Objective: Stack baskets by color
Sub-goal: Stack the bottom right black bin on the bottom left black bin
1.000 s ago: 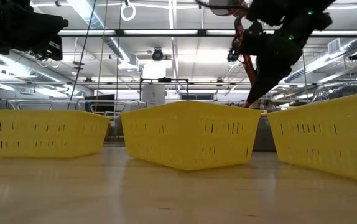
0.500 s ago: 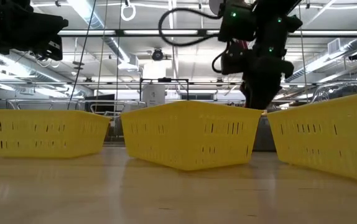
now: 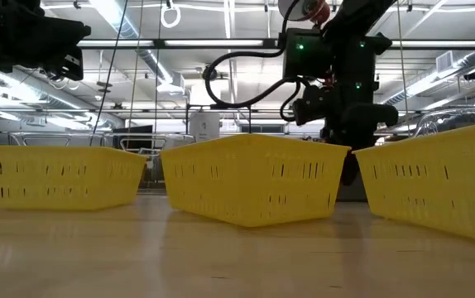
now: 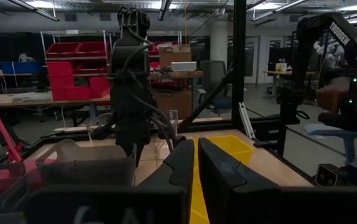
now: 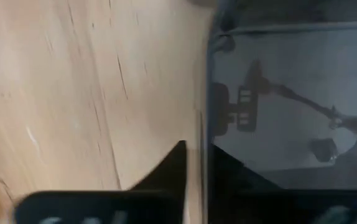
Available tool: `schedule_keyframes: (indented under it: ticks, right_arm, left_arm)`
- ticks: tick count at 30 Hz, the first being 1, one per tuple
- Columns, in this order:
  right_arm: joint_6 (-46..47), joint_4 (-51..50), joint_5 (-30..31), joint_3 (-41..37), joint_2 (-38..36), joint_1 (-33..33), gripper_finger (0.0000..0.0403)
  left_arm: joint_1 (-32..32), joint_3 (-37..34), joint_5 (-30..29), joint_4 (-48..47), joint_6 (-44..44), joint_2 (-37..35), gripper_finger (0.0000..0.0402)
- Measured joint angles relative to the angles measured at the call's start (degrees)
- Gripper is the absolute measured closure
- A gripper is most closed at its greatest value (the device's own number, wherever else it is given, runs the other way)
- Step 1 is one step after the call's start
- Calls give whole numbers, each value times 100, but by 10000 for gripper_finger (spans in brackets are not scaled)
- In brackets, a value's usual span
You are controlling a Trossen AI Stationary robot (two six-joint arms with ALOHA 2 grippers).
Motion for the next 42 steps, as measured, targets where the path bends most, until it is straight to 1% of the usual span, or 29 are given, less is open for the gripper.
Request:
schedule_keyframes:
  ticks: [1, 2, 10, 16, 20, 24, 31, 34, 37, 42]
  right_arm:
    - [-21, 9, -1, 2, -2, -2, 386]
    - [-34, -5, 11, 0, -11, 0, 391]
    - [-7, -315, 86, 43, -13, 4, 396]
    - [-19, -983, 490, 590, -13, 113, 398]
    - [-103, -1369, 871, 1020, -24, 177, 398]
    - [-139, -1519, 1089, 1366, -225, 240, 398]
    - [-233, -1291, 1126, 1587, -784, 306, 398]
    - [-439, -771, 976, 1587, -901, 344, 397]
    - [-714, -238, 702, 1591, -842, 388, 397]
    - [-1045, 377, 507, 1628, -451, 387, 398]
  left_arm:
    - [-1, 0, -2, 2, -2, 1, 374]
    - [0, 0, 0, 2, -1, 2, 373]
    - [0, 0, 0, 4, 0, 2, 366]
    - [0, 0, 0, 2, 0, 2, 374]
    - [-1, 0, -1, 2, 0, 2, 376]
    - [-2, 0, 0, 0, 0, 2, 371]
    - [-1, 0, 0, 0, 0, 2, 370]
    - [-1, 0, -1, 2, 0, 2, 375]
    - [-1, 0, 0, 0, 0, 2, 376]
    - [0, 0, -1, 2, 0, 2, 369]
